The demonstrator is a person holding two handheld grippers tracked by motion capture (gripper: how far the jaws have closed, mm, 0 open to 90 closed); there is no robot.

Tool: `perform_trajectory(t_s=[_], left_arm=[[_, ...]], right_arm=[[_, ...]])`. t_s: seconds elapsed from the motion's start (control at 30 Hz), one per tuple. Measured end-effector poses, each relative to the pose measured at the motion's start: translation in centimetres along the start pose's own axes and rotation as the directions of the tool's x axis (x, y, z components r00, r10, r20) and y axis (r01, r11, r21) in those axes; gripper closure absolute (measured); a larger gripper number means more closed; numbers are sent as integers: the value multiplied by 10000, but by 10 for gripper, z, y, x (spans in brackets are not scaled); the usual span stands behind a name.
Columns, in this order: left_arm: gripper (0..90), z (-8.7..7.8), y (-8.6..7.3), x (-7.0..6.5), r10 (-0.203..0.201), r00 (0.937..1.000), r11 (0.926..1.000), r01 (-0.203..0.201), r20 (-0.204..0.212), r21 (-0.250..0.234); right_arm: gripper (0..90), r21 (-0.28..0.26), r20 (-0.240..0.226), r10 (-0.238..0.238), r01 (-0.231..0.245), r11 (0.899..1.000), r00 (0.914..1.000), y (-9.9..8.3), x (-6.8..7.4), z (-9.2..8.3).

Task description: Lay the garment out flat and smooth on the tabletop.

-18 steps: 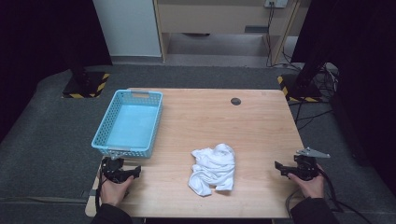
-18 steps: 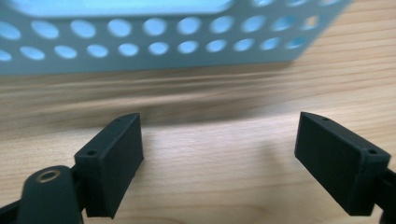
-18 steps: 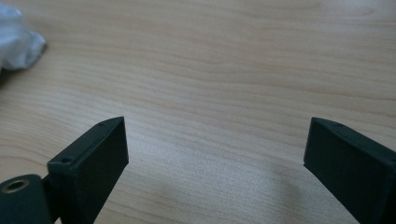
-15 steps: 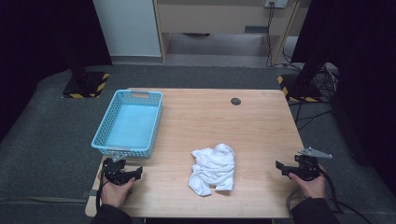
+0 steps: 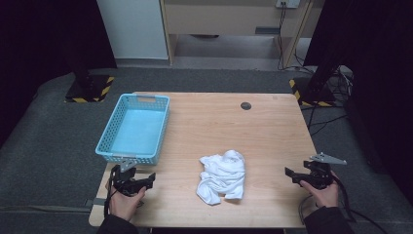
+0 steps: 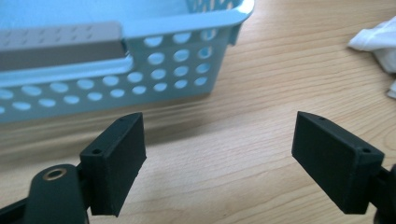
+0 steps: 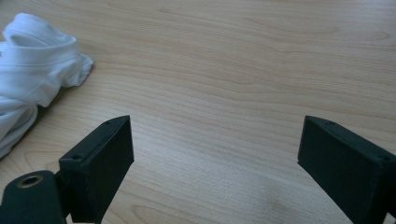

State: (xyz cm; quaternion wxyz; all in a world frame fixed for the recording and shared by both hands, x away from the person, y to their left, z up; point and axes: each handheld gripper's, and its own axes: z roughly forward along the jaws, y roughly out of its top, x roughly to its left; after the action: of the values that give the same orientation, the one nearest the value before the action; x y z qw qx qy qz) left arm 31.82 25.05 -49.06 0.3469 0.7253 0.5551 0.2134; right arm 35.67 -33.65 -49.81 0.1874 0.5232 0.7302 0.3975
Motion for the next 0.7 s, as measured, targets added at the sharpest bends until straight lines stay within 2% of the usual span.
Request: perform_trajectory(t_s=[0.07, 0.17, 0.3, 0.33, 0.4, 0.57, 0.7], left_arm=[[169, 0, 3, -4, 101, 9999, 9999, -100, 107, -129], [169, -1, 8, -12, 410, 9986, 9983, -396, 320, -434], [169, 0, 14, -18, 610, 9968, 9959, -573, 519, -703], [172, 0, 19, -22, 796, 9946, 9935, -736, 672, -864], [173, 1, 21, -25, 869, 9932, 9924, -796, 771, -936], [182, 4, 31, -38, 1400, 9829, 9835, -1240, 1198, -1318], [189, 6, 36, -42, 1542, 9797, 9821, -1378, 1282, -1281]], right_arm=[[112, 34, -102, -155, 155, 9999, 9998, 3, 2, 0], [118, -27, -250, -169, 169, 9999, 9995, 8, 5, 0], [120, -160, -314, -202, 198, 9997, 9993, 13, 8, -1], [122, -254, -396, -244, 234, 9994, 9989, 16, 11, -1], [122, -270, -436, -270, 258, 9993, 9987, 18, 13, 0], [131, -244, -742, -554, 537, 9983, 9957, 29, 26, 5], [142, -318, -963, -585, 557, 9979, 9936, 34, 33, 7]])
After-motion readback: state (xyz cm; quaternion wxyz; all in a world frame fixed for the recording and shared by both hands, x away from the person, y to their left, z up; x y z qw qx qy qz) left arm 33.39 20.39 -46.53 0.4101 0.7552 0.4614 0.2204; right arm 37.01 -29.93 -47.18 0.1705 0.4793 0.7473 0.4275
